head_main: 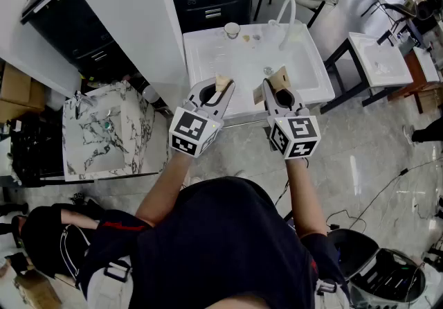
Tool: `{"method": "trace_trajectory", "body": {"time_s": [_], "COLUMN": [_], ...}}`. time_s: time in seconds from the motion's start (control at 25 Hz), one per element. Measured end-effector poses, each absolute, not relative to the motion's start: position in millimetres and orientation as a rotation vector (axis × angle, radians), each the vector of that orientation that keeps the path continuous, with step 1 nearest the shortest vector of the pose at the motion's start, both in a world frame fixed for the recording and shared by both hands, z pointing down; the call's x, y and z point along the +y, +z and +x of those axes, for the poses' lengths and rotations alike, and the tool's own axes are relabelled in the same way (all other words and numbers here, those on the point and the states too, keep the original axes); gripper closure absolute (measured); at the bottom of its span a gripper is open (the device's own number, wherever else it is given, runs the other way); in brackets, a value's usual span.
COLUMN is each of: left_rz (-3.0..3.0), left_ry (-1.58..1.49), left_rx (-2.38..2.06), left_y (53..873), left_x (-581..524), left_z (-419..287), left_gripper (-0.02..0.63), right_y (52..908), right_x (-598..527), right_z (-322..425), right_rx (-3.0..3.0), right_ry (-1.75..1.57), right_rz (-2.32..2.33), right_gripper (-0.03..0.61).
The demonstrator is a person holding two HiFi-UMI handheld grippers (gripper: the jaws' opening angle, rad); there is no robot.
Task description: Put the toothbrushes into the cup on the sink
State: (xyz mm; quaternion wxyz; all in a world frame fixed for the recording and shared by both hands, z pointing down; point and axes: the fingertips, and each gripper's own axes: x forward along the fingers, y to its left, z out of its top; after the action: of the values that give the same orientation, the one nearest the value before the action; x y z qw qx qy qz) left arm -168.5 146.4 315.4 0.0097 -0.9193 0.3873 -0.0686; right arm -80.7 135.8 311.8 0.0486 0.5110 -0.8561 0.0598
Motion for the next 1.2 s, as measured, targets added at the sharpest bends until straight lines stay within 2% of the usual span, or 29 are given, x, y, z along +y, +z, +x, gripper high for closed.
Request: {"method": "trace_trajectory", "body": {"time_s": [0.56,1.2], "left_rz": [-2.839,-2.797], "left_ry": [-0.223,-0.236], "left_rx": [1.285,1.413], "left_y": [321,334], "left_x": [142,137], "left_z": [-130,-126], "left_gripper": [0.578,0.578], "right_y": [322,339], "right_x": [129,124], "right_z": [-41,-27], "right_rx": [-2.641,-2.679], "right_ry": [0.224,0.246], "right_rz": [1.496,1.395], "right_gripper": [0.518,0.518]}}
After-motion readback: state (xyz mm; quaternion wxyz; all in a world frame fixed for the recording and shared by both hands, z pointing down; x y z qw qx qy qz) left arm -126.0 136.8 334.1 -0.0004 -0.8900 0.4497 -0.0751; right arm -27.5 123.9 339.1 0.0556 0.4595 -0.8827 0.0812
